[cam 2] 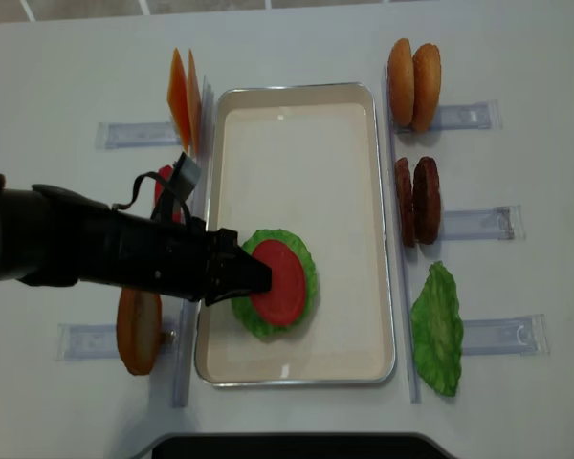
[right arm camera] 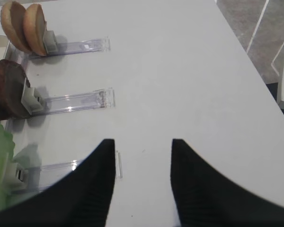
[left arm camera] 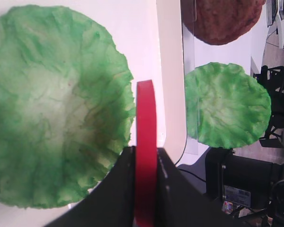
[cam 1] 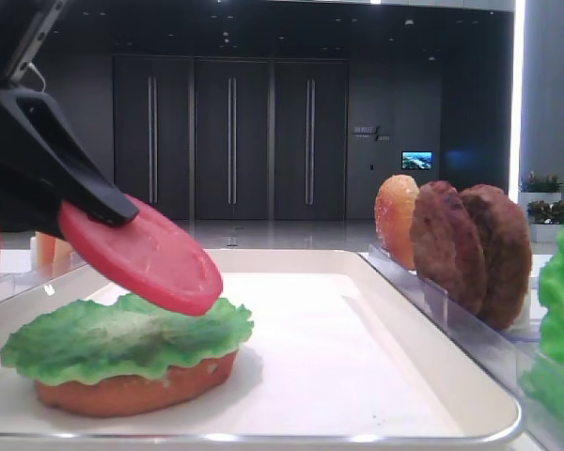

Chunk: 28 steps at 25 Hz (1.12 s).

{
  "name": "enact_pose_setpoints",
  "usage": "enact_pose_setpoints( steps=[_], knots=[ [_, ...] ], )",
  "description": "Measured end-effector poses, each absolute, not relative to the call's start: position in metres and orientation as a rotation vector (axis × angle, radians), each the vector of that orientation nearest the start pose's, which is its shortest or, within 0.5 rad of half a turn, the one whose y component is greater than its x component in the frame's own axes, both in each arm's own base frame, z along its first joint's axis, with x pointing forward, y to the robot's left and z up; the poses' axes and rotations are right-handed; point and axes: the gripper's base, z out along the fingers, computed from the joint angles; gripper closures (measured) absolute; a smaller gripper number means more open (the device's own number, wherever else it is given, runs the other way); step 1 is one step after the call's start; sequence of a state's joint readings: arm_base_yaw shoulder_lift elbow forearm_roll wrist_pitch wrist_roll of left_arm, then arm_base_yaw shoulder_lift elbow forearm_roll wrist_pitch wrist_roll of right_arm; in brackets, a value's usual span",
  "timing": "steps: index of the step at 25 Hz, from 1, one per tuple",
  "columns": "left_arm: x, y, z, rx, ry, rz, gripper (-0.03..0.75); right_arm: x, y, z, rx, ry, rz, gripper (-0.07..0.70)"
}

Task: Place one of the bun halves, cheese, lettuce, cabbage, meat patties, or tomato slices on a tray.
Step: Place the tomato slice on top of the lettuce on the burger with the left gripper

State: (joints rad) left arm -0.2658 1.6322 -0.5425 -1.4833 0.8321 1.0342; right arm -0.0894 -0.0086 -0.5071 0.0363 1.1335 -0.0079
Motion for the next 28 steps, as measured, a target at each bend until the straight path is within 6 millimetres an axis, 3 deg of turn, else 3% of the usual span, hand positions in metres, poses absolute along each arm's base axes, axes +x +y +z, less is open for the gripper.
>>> enact_pose_setpoints(
  steps=[24, 28],
  knots=[
    [0.2132, -0.1252, 0.1462, 0.076, 2.693, -1.272, 0.657, -0.0099, 0.0039, 0.2734, 0.082, 2.099, -0.015, 0.357],
    [0.2131, -0.1251, 0.1461, 0.088, 2.696, -1.267, 0.553, -0.0099, 0.0039, 0.2734, 0.082, 2.099, -0.015, 0.357]
  ],
)
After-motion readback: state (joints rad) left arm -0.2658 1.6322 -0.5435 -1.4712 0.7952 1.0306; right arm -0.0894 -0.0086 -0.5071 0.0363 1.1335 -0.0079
